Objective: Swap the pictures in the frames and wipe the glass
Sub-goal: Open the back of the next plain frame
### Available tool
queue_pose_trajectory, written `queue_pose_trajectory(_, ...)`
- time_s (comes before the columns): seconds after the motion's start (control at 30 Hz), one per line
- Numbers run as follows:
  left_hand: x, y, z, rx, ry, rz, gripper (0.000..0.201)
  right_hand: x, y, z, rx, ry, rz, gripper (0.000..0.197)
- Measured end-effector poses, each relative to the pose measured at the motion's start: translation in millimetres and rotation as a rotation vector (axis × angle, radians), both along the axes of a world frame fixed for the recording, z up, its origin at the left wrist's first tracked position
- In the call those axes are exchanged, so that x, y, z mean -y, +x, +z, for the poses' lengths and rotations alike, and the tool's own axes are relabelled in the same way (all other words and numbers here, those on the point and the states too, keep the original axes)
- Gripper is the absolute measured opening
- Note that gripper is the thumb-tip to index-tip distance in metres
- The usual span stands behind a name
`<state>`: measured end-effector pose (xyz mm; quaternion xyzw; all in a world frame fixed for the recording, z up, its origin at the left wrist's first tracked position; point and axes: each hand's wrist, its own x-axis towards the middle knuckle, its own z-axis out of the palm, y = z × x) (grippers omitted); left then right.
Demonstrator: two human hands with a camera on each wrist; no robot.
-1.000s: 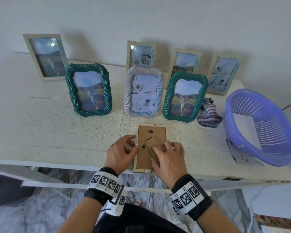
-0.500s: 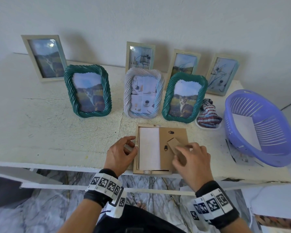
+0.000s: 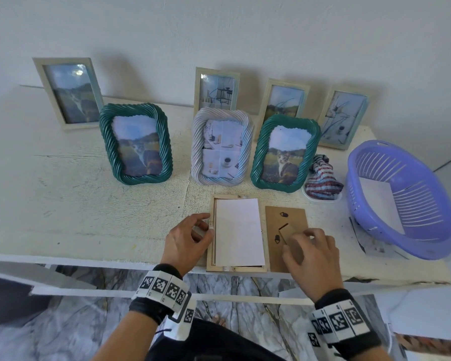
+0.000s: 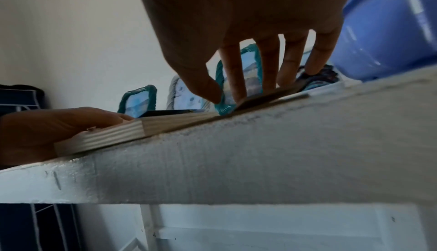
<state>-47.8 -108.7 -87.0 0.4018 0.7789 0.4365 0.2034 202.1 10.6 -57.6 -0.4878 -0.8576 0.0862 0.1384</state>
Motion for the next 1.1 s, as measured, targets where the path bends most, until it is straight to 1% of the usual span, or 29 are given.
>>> queue_pose_trajectory(0.03, 0, 0, 0, 0.002, -0.002, 0.001, 0.028, 2, -8, 3, -0.027, 0.006, 0.02, 0.019)
queue_pose_trajectory(0.1, 0, 0, 0, 0.003, -0.004, 0.002, 0.028, 5, -27, 9, -0.047, -0.052, 0.04, 0.027)
queue_pose_trajectory(0.17, 0, 0, 0, -0.007, 0.001, 0.002, 0.028, 7, -44, 11, 0.004, -0.185, 0.011, 0.039)
queue_pose_trajectory(0.23, 0, 0, -1, -0.016, 0.007, 0.001, 0.028, 10, -55, 11, 0.096, -0.242, -0.017, 0.046)
queue_pose_trajectory(0.33, 0, 0, -1, -0.015, 0.007, 0.003, 0.028, 11, -61, 8, 0.126, -0.234, -0.022, 0.045)
queue_pose_trajectory(0.43, 0, 1, -1, -0.001, 0.014, 0.005, 0.028, 11, -58, 6, 0.103, -0.241, -0.023, 0.04)
queue_pose_trajectory(0.57, 0, 1, 0, 0.006, 0.018, 0.008, 0.028, 8, -52, 9, -0.04, -0.269, -0.009, 0.034)
queue_pose_trajectory(0.67, 0, 1, 0, 0.003, 0.018, 0.006, 0.029, 7, -44, 9, -0.182, -0.351, -0.018, 0.032)
queue_pose_trajectory(0.8, 1, 2, 2, 0.014, 0.017, 0.015, 0.029, 9, -36, 14, -0.484, -0.455, -0.036, 0.017)
queue_pose_trajectory(0.9, 1, 5, 12, -0.061, 0.029, 0.011, 0.031, 14, -36, 28, -0.696, -0.482, -0.006, 0.008)
queue_pose_trajectory(0.93, 1, 8, 19, -0.061, 0.054, 0.003, 0.032, 16, -37, 33, -0.741, -0.474, 0.01, 0.006)
queue_pose_trajectory(0.97, 0, 12, 27, -0.004, 0.087, -0.012, 0.033, 18, -39, 37, -0.767, -0.455, 0.031, 0.005)
queue_pose_trajectory(1.0, -1, 17, 37, 0.115, 0.118, -0.037, 0.036, 20, -42, 40, -0.78, -0.434, 0.058, 0.005)
queue_pose_trajectory(1.07, -5, 28, 60, 0.421, 0.144, -0.107, 0.046, 27, -49, 47, -0.789, -0.405, 0.148, 0.009)
queue_pose_trajectory(1.1, -6, 32, 69, 0.547, 0.149, -0.136, 0.046, 31, -52, 49, -0.78, -0.397, 0.207, 0.012)
